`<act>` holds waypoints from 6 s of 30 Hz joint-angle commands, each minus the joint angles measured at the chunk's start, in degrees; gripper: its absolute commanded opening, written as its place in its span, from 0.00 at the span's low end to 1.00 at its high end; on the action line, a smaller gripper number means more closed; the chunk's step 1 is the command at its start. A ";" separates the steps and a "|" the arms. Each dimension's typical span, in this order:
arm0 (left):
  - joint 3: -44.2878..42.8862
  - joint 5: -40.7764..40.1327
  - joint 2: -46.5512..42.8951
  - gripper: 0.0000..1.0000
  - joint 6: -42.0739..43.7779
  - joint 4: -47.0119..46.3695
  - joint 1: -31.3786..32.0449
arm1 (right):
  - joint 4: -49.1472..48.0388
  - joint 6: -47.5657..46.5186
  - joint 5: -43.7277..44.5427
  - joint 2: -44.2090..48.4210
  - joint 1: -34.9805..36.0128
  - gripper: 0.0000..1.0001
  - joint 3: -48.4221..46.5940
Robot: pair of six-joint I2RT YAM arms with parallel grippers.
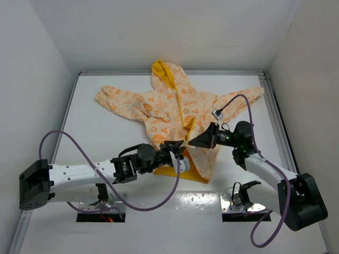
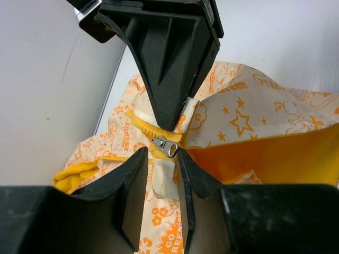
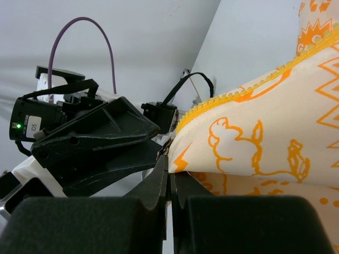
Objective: Zip up the jacket
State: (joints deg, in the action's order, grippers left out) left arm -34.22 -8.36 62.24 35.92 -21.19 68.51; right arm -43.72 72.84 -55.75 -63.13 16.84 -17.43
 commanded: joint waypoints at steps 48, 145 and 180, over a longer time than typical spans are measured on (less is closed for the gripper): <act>-5.94 5.20 -1.51 0.34 -1.91 3.26 -3.73 | -4.79 -4.90 -2.09 1.61 1.00 0.00 0.55; -9.64 21.02 0.60 0.00 -5.42 11.70 -9.10 | -10.33 -7.79 -6.66 3.37 2.67 0.00 1.87; -15.70 4.41 2.89 0.00 -15.52 13.18 -10.68 | 9.00 -20.79 -10.97 8.89 1.54 0.27 -0.49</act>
State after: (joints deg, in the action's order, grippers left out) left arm -46.48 1.13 65.82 22.09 -6.55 59.57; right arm -38.06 55.16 -61.84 -56.49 19.40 -15.35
